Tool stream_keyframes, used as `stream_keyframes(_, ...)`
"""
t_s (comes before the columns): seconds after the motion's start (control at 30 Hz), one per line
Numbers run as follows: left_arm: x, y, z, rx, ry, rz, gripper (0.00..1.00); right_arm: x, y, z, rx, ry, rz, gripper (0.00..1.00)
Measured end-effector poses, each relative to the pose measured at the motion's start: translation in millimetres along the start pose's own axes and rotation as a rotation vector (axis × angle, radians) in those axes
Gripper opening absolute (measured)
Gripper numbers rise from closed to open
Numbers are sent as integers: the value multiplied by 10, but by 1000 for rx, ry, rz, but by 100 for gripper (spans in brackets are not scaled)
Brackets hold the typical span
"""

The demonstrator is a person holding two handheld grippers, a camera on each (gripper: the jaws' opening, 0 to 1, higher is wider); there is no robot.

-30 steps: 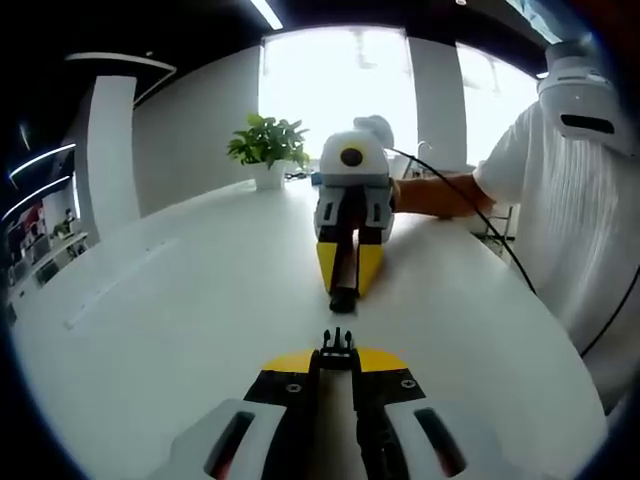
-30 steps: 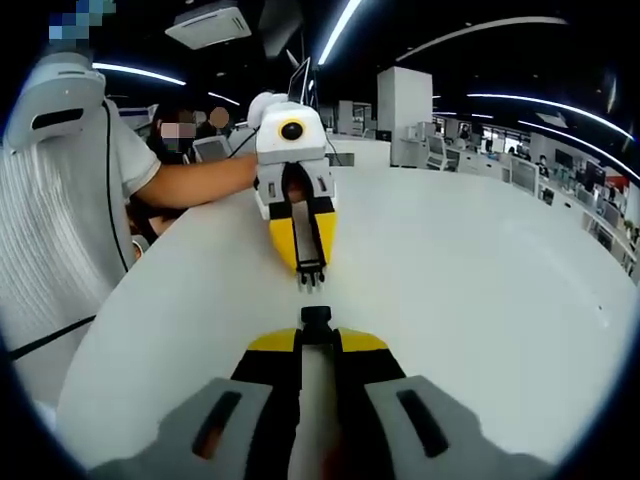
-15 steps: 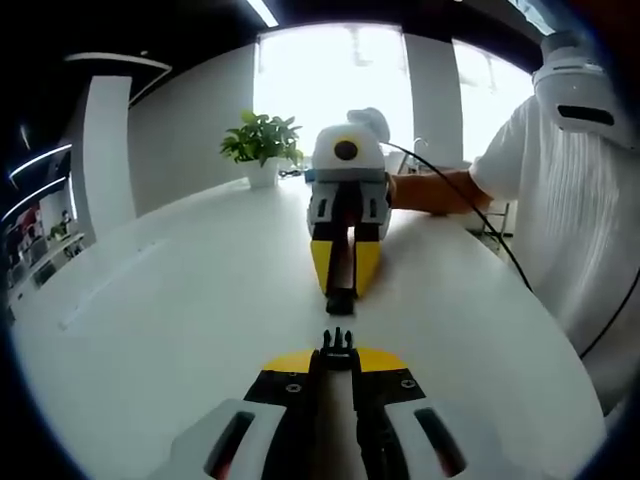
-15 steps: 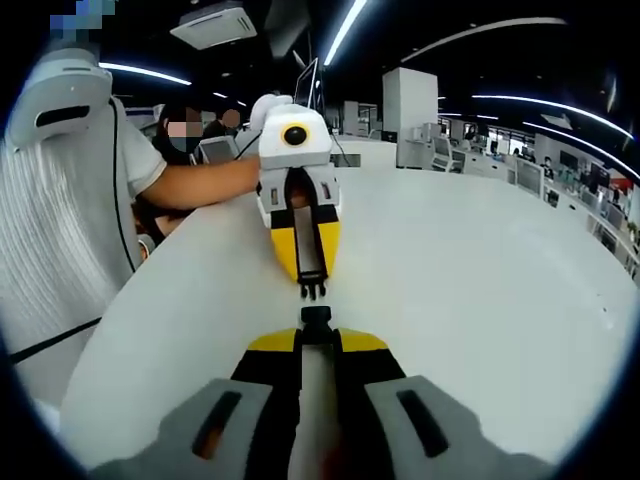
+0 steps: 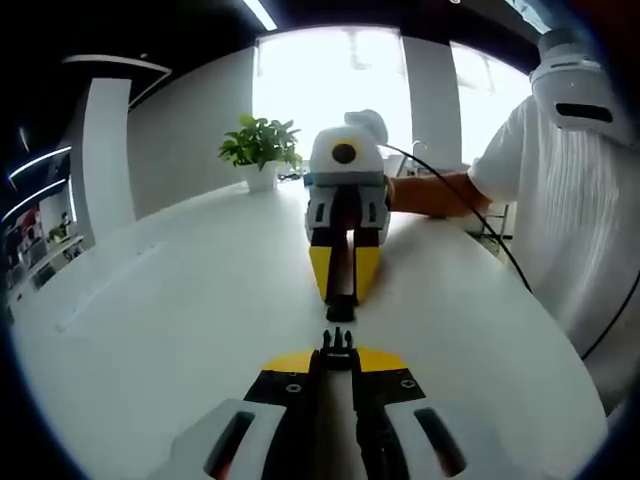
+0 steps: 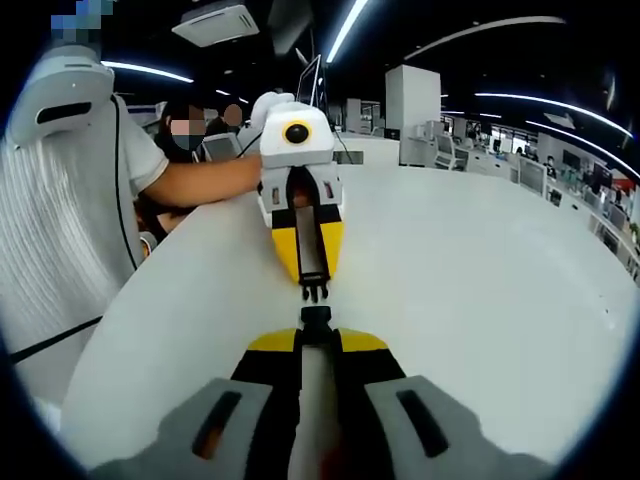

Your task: Snap the two parts of the plastic buckle together until the buckle closes and remains connected.

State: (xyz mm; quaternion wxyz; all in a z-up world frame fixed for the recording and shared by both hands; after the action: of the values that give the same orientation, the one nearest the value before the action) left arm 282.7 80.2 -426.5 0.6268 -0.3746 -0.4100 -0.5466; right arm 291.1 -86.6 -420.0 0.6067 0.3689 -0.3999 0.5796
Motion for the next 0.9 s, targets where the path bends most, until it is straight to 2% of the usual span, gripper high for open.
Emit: stream_keyframes(0.9, 23, 27, -73, -9, -13, -11, 11, 3, -35, -21, 8, -4, 4, 12)
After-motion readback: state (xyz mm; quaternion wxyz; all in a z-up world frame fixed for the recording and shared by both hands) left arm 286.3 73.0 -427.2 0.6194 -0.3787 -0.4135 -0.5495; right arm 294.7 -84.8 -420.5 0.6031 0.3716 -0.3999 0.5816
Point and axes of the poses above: the point that each gripper's makers call its tool centre point, and the gripper's own axes: z roughly backward along the fingers, y roughly to its left, x roughly out of its top, the point moved 7 cm from there along z, roughly backward along the fingers, and after that the axes turned 5 degrees about -y, right-handed, at the moved point
